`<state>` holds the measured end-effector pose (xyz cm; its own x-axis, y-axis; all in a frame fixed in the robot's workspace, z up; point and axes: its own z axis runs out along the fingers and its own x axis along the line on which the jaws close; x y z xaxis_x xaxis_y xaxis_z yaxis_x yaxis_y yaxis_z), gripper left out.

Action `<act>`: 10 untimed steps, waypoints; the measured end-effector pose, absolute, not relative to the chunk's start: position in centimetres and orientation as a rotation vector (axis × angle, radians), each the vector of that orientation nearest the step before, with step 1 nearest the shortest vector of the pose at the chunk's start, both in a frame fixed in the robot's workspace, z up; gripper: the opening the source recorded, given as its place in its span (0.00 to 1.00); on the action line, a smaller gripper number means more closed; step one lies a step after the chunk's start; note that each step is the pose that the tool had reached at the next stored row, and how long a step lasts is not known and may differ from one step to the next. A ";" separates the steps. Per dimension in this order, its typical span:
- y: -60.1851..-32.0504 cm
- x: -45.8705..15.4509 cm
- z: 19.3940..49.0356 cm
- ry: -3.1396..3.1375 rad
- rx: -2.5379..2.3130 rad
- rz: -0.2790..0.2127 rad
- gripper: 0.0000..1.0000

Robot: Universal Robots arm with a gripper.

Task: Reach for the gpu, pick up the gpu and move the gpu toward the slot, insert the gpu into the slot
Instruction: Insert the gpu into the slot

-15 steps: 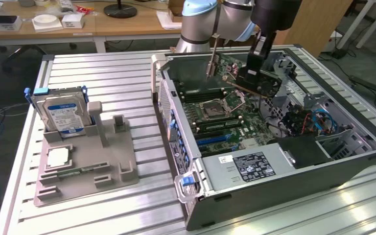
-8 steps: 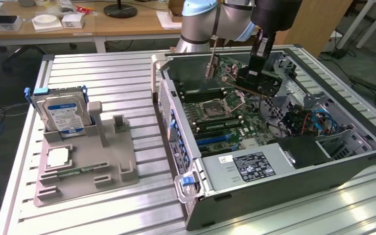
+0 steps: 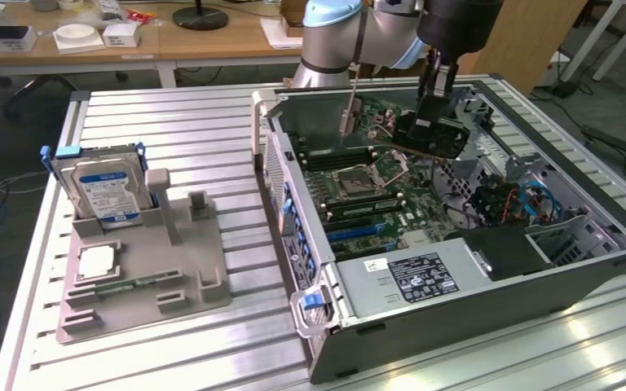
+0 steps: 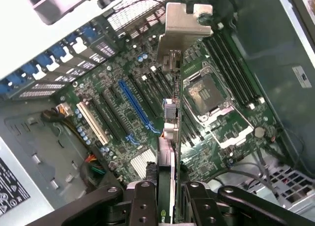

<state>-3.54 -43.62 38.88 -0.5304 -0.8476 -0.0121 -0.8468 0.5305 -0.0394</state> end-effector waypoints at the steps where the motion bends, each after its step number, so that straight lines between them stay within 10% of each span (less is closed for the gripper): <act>1: -43.6 -3.5 38.8 2.713 -1.524 -0.046 0.27; 10: -43.6 -3.5 38.5 2.613 -1.692 -0.049 0.27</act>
<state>-3.55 -43.62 38.49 -0.4092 -0.9124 -0.0064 -0.9115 0.4091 -0.0420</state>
